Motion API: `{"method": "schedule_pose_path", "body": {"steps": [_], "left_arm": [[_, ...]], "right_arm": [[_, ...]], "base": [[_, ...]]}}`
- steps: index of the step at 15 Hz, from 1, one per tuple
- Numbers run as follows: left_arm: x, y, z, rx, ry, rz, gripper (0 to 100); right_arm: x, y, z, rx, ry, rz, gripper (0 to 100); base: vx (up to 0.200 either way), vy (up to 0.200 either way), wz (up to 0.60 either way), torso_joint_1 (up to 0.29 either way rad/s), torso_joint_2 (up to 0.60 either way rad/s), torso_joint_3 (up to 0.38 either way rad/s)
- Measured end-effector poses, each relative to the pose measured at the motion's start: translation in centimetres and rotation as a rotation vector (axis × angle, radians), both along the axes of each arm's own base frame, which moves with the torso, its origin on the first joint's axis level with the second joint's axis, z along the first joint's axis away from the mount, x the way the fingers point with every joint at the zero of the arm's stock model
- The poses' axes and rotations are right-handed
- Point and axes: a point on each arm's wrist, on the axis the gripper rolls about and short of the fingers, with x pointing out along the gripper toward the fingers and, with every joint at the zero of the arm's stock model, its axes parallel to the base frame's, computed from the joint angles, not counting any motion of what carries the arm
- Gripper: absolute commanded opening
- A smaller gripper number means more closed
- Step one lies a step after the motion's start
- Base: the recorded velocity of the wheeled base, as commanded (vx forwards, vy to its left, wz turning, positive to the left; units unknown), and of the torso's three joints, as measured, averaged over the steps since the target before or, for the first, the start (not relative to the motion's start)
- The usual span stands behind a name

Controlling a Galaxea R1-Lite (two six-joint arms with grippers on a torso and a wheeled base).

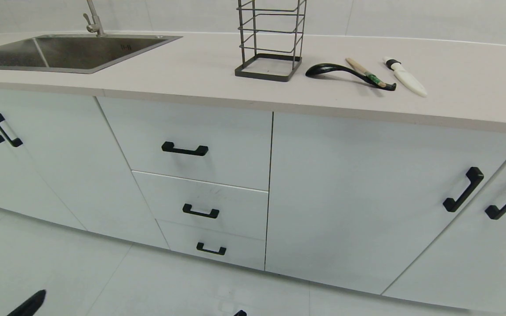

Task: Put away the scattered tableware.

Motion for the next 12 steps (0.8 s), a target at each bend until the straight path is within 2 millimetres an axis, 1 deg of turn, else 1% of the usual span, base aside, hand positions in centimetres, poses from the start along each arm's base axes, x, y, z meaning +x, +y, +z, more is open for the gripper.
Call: {"method": "schedule_pose_path", "body": {"steps": [1,5,7,10,12], "left_arm": [[1.4,-0.1,-0.3,0.065,0.057,-0.022,100],[6.4,-0.7,-1.2,0.357,0.184,-0.096,100],[9.0,-1.2,-2.4,0.479,0.274,-0.147,100],[12.5,-2.9,-4.1,0.602,0.388,-0.218,100],[14.9,-4.1,-4.8,0.64,0.406,-0.248,100]], "right_arm": [[0.0,0.0,0.0,0.0,0.0,0.0,0],[0.0,0.0,0.0,0.0,0.0,0.0,0],[0.0,0.0,0.0,0.0,0.0,0.0,0],[0.0,0.0,0.0,0.0,0.0,0.0,0],[0.0,0.0,0.0,0.0,0.0,0.0,0]], "base": [[0.0,0.0,0.0,0.0,0.0,0.0],[0.0,0.0,0.0,0.0,0.0,0.0],[0.0,0.0,0.0,0.0,0.0,0.0],[0.0,0.0,0.0,0.0,0.0,0.0],[0.0,0.0,0.0,0.0,0.0,0.0]]}}
